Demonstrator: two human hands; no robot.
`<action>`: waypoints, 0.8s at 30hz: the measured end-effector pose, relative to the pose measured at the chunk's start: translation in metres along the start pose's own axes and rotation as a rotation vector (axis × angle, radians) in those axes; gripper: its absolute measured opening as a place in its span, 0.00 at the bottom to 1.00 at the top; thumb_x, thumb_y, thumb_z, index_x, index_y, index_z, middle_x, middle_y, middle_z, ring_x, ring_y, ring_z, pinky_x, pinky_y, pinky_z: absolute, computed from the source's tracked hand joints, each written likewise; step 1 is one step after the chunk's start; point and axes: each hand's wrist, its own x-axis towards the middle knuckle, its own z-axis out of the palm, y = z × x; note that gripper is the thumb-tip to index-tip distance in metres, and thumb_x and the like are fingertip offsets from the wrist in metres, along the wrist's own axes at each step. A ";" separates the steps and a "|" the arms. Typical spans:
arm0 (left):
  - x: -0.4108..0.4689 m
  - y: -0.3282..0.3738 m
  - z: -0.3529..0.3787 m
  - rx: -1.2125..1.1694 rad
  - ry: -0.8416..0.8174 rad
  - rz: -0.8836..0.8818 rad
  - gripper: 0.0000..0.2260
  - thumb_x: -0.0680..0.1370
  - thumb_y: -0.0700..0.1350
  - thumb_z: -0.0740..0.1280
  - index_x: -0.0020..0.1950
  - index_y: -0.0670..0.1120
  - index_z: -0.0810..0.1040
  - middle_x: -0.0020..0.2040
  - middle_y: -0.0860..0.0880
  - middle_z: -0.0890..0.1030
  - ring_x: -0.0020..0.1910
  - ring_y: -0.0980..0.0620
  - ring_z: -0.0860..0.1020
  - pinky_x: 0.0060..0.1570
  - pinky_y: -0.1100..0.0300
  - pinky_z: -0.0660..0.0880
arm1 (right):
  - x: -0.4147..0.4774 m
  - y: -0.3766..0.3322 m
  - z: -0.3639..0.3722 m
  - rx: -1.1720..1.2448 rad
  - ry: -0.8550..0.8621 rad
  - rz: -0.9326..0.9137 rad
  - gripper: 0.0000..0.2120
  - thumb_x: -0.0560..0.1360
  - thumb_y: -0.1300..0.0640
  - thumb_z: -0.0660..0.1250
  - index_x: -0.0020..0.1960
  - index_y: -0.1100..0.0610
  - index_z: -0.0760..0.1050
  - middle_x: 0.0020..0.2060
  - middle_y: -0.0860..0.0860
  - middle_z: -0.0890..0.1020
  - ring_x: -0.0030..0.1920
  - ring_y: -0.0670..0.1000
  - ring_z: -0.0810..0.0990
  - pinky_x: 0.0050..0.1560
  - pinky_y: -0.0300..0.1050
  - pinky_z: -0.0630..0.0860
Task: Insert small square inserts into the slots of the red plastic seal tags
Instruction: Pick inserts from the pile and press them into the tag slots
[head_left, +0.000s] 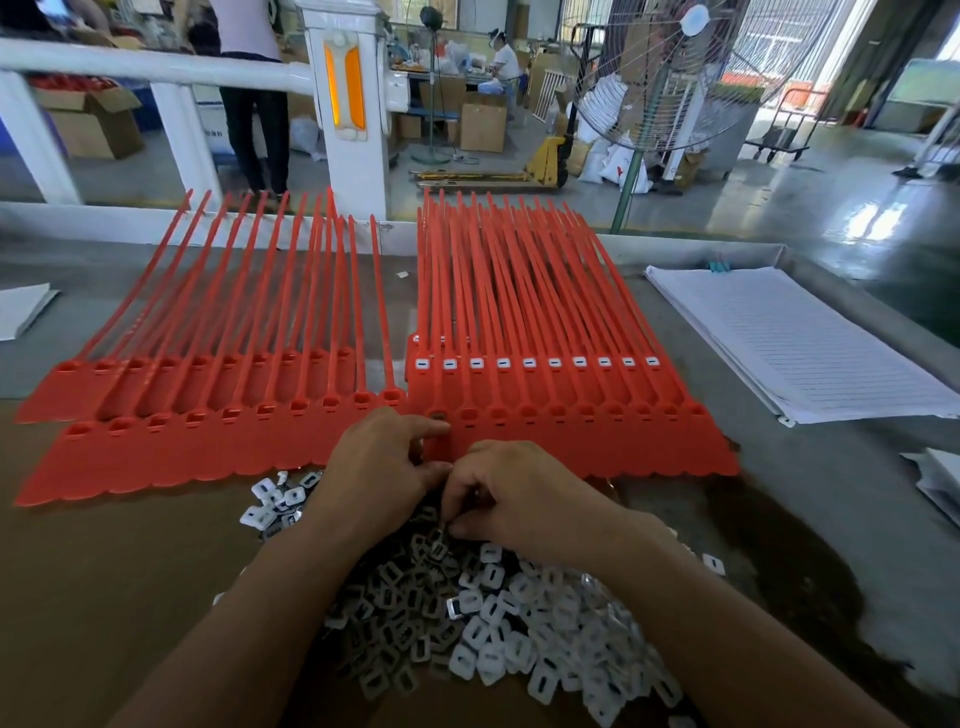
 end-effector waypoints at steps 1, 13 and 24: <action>0.000 0.000 0.000 -0.004 0.002 -0.001 0.19 0.71 0.49 0.70 0.62 0.54 0.75 0.42 0.55 0.70 0.43 0.57 0.70 0.45 0.66 0.63 | 0.000 0.001 0.000 0.010 0.006 -0.005 0.05 0.71 0.58 0.69 0.48 0.54 0.80 0.45 0.44 0.74 0.48 0.44 0.74 0.52 0.40 0.71; 0.001 0.000 0.001 -0.036 0.016 -0.008 0.20 0.70 0.51 0.71 0.61 0.55 0.76 0.40 0.57 0.68 0.41 0.57 0.70 0.43 0.64 0.64 | 0.000 0.013 -0.006 0.256 0.218 0.082 0.04 0.73 0.62 0.67 0.44 0.54 0.79 0.36 0.44 0.81 0.38 0.41 0.80 0.38 0.30 0.75; 0.001 0.001 0.001 -0.056 0.010 -0.027 0.19 0.71 0.50 0.70 0.62 0.55 0.75 0.41 0.57 0.66 0.44 0.56 0.69 0.47 0.64 0.66 | 0.009 0.027 -0.023 0.299 0.417 0.252 0.10 0.72 0.62 0.69 0.38 0.47 0.75 0.35 0.45 0.80 0.32 0.43 0.80 0.37 0.34 0.78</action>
